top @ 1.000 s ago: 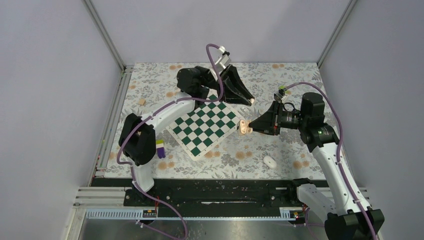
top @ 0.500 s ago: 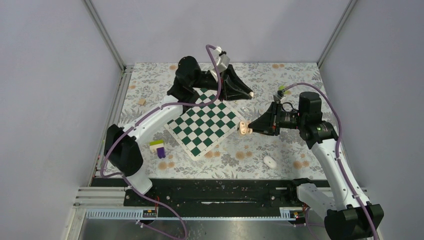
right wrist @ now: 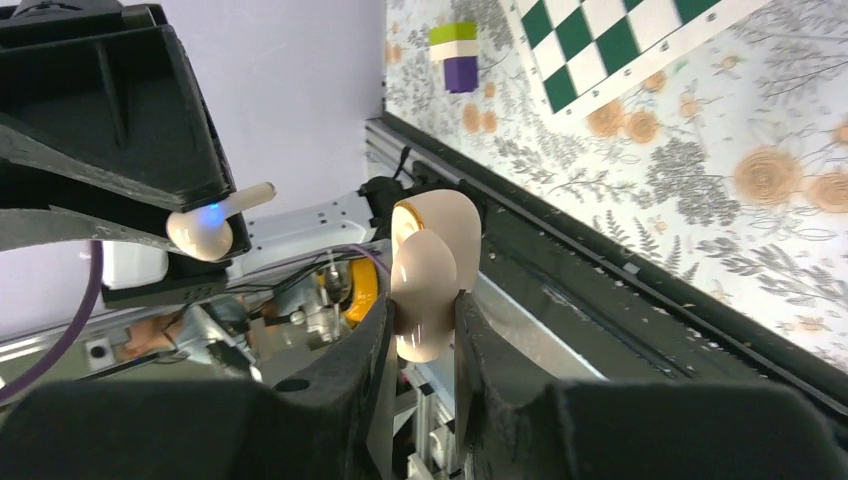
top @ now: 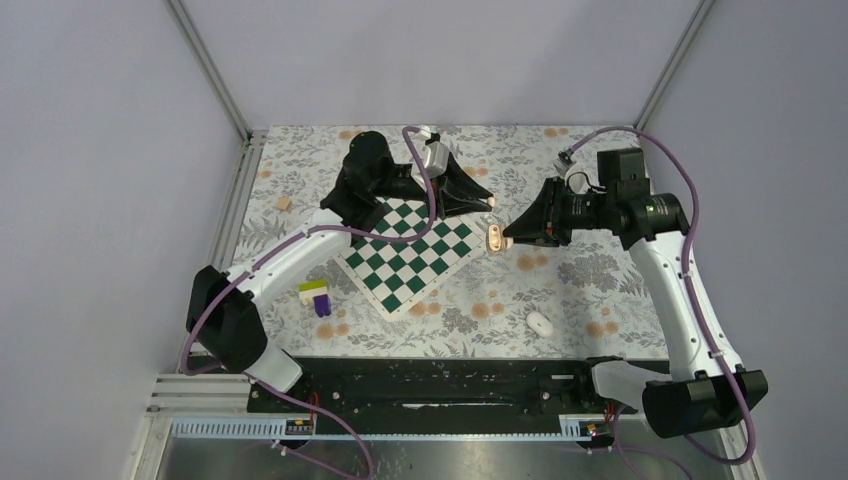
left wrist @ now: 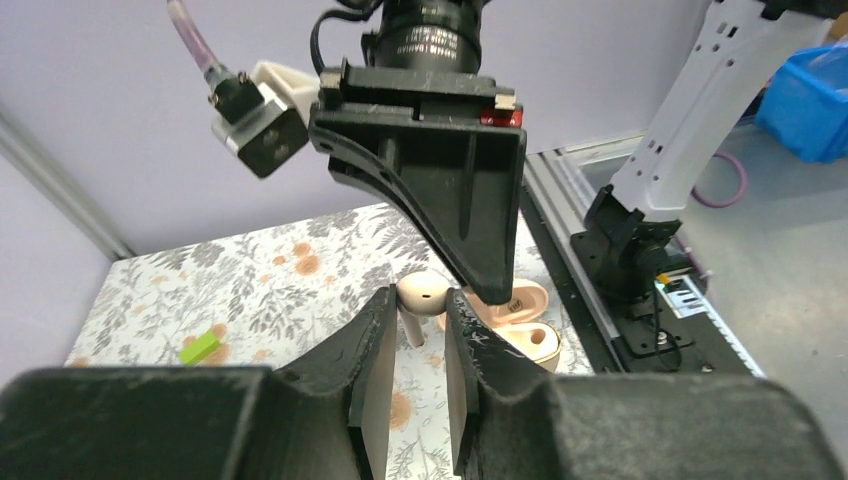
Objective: Insert the wireless bluetooth earbuds into the charging case
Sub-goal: Place the earbud in the charging case.
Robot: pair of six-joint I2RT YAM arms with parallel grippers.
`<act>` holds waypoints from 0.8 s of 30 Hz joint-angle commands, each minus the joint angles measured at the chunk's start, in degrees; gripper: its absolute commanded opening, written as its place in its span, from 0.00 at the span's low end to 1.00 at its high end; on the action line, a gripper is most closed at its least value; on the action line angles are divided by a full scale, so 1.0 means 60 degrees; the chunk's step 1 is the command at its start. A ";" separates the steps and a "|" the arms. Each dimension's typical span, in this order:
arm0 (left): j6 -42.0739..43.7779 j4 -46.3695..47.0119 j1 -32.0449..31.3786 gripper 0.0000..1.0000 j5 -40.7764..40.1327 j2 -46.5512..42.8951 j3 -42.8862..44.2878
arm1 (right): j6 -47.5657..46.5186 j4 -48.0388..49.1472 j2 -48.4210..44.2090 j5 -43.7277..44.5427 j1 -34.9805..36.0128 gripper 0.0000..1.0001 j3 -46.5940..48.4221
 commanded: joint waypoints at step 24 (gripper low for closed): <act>-0.1371 0.3130 0.0622 0.00 -0.0044 0.1181 0.0538 | -0.1196 -0.1016 0.2771 0.0987 -0.0032 0.00 0.3284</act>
